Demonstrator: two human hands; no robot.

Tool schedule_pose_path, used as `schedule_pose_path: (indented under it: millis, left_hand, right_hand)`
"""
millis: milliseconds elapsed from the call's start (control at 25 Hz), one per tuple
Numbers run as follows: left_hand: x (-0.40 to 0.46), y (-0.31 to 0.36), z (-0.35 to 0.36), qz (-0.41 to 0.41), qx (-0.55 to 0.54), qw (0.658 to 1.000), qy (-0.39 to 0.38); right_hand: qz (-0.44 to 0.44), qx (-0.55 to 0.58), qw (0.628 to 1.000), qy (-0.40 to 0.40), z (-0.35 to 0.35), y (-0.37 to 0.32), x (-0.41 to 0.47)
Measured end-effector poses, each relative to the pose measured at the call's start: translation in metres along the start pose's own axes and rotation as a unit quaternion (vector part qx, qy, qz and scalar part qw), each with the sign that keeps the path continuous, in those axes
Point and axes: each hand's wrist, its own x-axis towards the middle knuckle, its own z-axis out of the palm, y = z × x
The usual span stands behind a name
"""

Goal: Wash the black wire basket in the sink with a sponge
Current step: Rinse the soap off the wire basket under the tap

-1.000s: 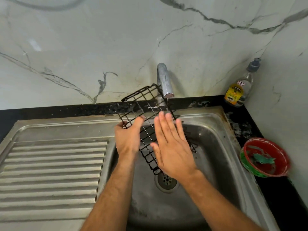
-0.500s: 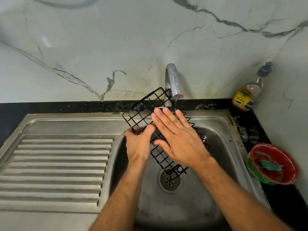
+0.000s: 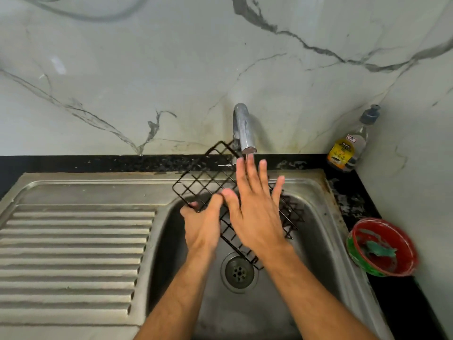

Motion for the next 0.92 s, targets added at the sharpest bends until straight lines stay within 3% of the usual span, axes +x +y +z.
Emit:
schedule_pose_path:
  millis: [80, 240, 320, 400, 440, 560, 680, 720, 800, 920]
  left_hand:
    - [-0.006, 0.001, 0.002, 0.023, 0.038, 0.999, -0.012]
    - [0.001, 0.007, -0.005, 0.085, 0.14, 0.986, -0.01]
    - [0.004, 0.013, -0.008, 0.149, 0.236, 0.96, -0.021]
    - [0.004, 0.017, -0.007, 0.239, 0.331, 0.911, -0.053]
    - [0.003, 0.018, -0.007, 0.258, 0.358, 0.895, -0.063]
    - [0.005, 0.021, -0.011, 0.227, 0.378, 0.897, -0.04]
    - [0.008, 0.021, -0.019, 0.217, 0.362, 0.906, -0.005]
    - [0.007, 0.02, -0.02, 0.222, 0.363, 0.905, -0.002]
    - [0.006, 0.014, -0.021, 0.239, 0.351, 0.905, -0.01]
    - [0.005, 0.009, -0.021, 0.27, 0.356, 0.894, -0.037]
  right_hand:
    - [0.001, -0.017, 0.999, 0.042, -0.007, -0.004, 0.018]
    - [-0.13, -0.095, 0.985, 0.057, -0.018, -0.001, 0.034]
    - [-0.219, -0.099, 0.97, 0.024, -0.025, -0.007, 0.046]
    - [-0.279, -0.105, 0.954, -0.039, -0.028, -0.017, 0.056]
    - [-0.274, -0.095, 0.954, -0.081, -0.029, -0.017, 0.06]
    - [-0.19, -0.006, 0.968, -0.163, -0.034, 0.001, 0.068]
    - [-0.062, 0.035, 0.986, -0.153, -0.033, 0.028, 0.065]
    - [-0.057, 0.019, 0.99, -0.125, -0.029, 0.03, 0.06]
    - [-0.115, -0.038, 0.991, -0.056, -0.022, 0.02, 0.05]
    - [-0.22, -0.055, 0.973, -0.048, -0.021, 0.01, 0.045]
